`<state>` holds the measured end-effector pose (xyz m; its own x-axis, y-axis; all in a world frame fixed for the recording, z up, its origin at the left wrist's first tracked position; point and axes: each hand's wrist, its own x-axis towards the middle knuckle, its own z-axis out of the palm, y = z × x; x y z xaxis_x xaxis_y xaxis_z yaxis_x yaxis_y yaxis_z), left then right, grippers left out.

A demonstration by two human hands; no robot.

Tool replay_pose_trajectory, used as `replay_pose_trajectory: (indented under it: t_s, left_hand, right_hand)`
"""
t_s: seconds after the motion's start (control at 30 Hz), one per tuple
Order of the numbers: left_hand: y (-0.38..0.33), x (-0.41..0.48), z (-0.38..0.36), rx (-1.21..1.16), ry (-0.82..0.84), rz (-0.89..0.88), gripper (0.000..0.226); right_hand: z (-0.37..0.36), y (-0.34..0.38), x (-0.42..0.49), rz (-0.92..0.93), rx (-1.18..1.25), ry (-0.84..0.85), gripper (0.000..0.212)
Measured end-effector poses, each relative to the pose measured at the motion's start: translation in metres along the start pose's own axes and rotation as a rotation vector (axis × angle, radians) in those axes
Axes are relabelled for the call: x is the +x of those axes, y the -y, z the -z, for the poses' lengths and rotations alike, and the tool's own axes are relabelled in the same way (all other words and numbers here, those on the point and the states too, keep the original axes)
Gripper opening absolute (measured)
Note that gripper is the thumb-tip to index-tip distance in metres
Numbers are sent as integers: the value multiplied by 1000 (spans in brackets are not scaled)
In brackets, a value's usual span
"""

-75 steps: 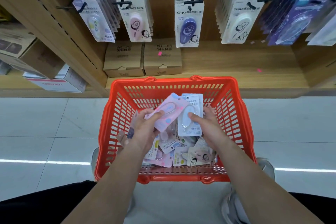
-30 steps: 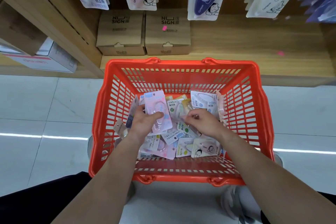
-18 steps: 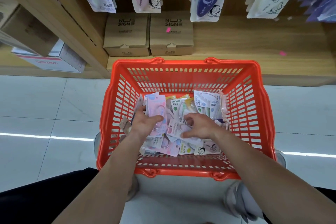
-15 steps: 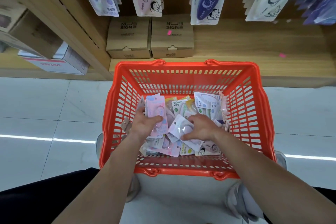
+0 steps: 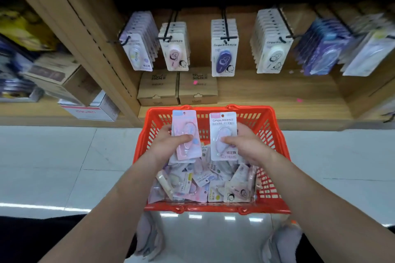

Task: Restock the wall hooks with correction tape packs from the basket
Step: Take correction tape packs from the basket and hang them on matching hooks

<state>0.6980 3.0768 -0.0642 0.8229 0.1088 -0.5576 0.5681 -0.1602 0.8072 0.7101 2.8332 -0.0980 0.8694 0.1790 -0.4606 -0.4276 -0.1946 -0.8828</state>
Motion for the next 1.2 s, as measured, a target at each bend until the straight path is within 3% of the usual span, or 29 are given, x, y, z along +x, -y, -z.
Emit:
replay_pose_trajectory:
  t_s: [0.2, 0.47, 0.7, 1.0, 1.2]
  left_hand:
    - [-76, -48, 13, 10, 71, -150, 91]
    - [-146, -101, 30, 120, 137, -266, 61]
    - [-164, -105, 29, -21, 55, -354, 61]
    - [-196, -88, 71, -200, -63, -497, 47]
    - [-205, -79, 114, -267, -164, -549, 53]
  right_hand:
    - [8, 85, -45, 169, 142, -37, 21]
    - [17, 155, -107, 274, 23, -84, 24]
    - [1, 176, -108, 338, 165, -272, 19]
    - [-36, 243, -72, 524, 81, -266, 20]
    - [-63, 303, -27, 607, 117, -330, 26]
